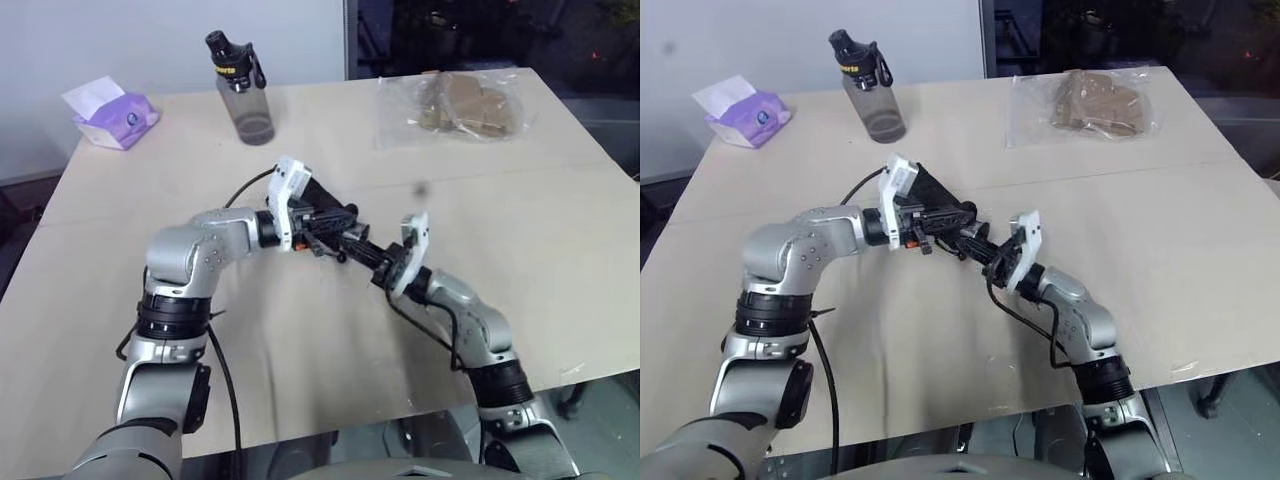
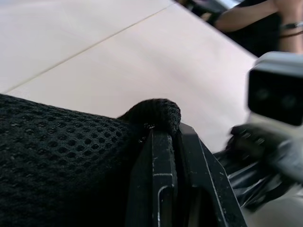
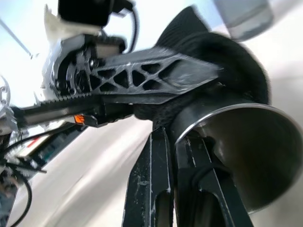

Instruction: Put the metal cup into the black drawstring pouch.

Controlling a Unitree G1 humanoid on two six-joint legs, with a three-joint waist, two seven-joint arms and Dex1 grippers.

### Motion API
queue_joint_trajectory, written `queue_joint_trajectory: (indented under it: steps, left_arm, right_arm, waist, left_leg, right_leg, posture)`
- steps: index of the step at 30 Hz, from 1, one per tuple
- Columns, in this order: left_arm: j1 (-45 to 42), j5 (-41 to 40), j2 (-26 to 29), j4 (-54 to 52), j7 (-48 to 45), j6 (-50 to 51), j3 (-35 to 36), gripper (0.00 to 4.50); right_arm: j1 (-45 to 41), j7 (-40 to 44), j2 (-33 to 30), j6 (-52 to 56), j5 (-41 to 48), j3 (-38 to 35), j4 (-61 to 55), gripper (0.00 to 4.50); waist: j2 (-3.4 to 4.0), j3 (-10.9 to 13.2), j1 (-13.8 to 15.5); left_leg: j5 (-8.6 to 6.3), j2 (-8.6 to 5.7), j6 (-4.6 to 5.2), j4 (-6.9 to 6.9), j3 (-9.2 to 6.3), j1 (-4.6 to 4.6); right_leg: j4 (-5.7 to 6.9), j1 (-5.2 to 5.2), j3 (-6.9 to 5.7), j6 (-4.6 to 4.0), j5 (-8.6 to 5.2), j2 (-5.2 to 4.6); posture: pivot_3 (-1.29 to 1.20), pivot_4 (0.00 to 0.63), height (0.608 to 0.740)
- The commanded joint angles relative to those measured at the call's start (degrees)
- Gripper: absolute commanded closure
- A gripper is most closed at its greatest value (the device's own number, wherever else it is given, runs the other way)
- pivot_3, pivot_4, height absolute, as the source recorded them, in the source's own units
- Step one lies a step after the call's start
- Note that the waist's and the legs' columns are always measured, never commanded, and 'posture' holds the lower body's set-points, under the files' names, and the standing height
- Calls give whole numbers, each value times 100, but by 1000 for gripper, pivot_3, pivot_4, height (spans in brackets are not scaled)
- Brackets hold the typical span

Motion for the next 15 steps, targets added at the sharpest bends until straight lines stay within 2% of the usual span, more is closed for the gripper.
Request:
queue_joint_trajectory:
  steps: [1, 3, 5, 9, 11, 15]
  left_arm:
    - [-217, -621, -13, -290, -124, 497, 223, 4410]
    - [-222, -824, 9, -366, -154, 717, 297, 4410]
    - [-172, -1015, 48, -508, -222, 874, 331, 4410]
    - [-130, -1275, 23, -681, -249, 971, 380, 4410]
    - [-149, -1297, 28, -686, -253, 912, 380, 4410]
    - [-104, -1245, 182, -651, -349, 801, 355, 4410]
  right_arm:
    - [-406, 51, -83, -683, -784, 440, 72, 4500]
    - [-524, 2, -69, -791, -829, 327, 153, 4500]
    - [-626, -31, 90, -649, -438, -38, 142, 4500]
    - [-862, -149, 374, 300, 724, -835, 155, 4500]
    - [-844, -67, 318, 534, 868, -885, 117, 4500]
    - [-604, 127, 159, 1363, 1718, -1176, -175, 4500]
  waist:
    - [0, 0, 0]
    - [0, 0, 6]
    - [0, 0, 10]
    - [0, 1, 17]
    - [0, 1, 20]
    - [1, 2, 19]
  left_leg:
    - [0, 0, 0, 0, -2, 0]
    - [0, 0, 0, 0, -2, 0]
    - [0, 0, -1, 0, -4, -1]
    - [0, 1, -2, 0, -10, -3]
    - [0, 1, -2, 0, -11, -3]
    - [-1, 0, -2, -2, -8, -3]
  right_leg:
    - [1, 0, -1, 0, 0, 1]
    - [1, 0, -1, 0, 0, 1]
    - [0, -1, -1, 0, 0, 0]
    - [-3, -1, 1, 0, 0, -1]
    - [-3, 0, 0, -1, 0, -1]
    - [-3, -2, -1, -1, 0, 0]
  posture:
    - [0, 150, 740]
    - [0, 150, 740]
    - [0, 150, 740]
    - [0, 150, 740]
    - [0, 150, 740]
    - [0, 150, 740]
